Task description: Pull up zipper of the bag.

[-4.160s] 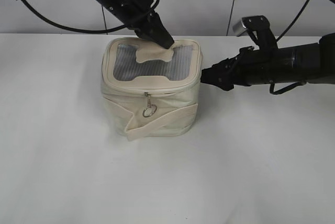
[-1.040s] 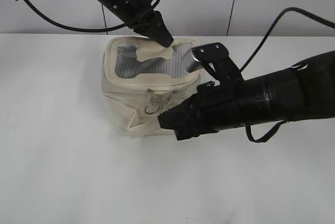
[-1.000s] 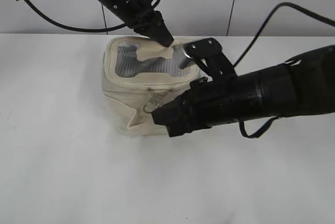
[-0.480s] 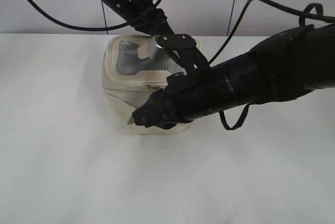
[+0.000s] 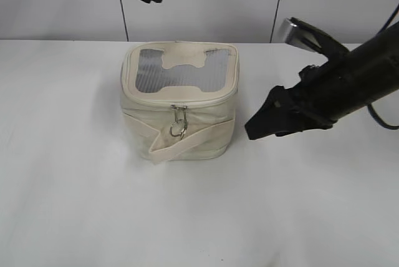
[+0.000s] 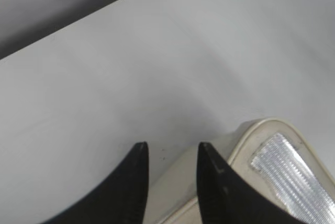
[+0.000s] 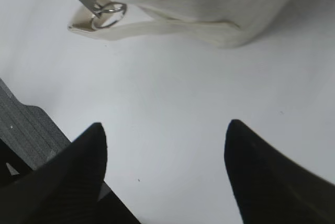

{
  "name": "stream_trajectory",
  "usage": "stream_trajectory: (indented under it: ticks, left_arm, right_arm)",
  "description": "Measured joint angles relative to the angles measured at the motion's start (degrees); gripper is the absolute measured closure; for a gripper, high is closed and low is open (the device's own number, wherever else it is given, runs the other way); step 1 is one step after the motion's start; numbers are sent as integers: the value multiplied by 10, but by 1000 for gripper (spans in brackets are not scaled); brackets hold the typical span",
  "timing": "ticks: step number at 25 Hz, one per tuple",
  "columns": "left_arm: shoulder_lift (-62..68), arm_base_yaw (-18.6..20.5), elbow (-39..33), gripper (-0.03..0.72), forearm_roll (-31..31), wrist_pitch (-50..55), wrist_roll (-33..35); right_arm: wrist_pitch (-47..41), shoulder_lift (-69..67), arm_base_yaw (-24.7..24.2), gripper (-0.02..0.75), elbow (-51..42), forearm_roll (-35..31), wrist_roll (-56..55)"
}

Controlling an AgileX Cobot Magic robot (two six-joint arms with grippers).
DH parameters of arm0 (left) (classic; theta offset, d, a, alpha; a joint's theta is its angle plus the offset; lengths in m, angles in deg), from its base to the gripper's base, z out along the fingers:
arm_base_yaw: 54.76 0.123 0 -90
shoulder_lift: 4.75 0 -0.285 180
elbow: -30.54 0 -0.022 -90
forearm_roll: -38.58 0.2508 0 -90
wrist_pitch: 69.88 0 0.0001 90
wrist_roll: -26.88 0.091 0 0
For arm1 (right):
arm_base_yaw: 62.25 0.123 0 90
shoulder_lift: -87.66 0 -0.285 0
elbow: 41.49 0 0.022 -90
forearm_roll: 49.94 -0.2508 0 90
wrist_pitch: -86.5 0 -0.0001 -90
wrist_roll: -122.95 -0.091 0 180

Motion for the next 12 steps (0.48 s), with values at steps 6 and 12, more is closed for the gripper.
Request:
stream_trajectory:
  ticks: [6, 12]
  left_arm:
    - [-98, 12, -120, 445, 148, -23, -112]
    - [-269, 13, -368, 452, 194, -142, -144]
  right_arm:
    - [-47, 62, -38, 188, 0, 172, -186]
    - [-108, 147, -38, 189, 0, 303, -323]
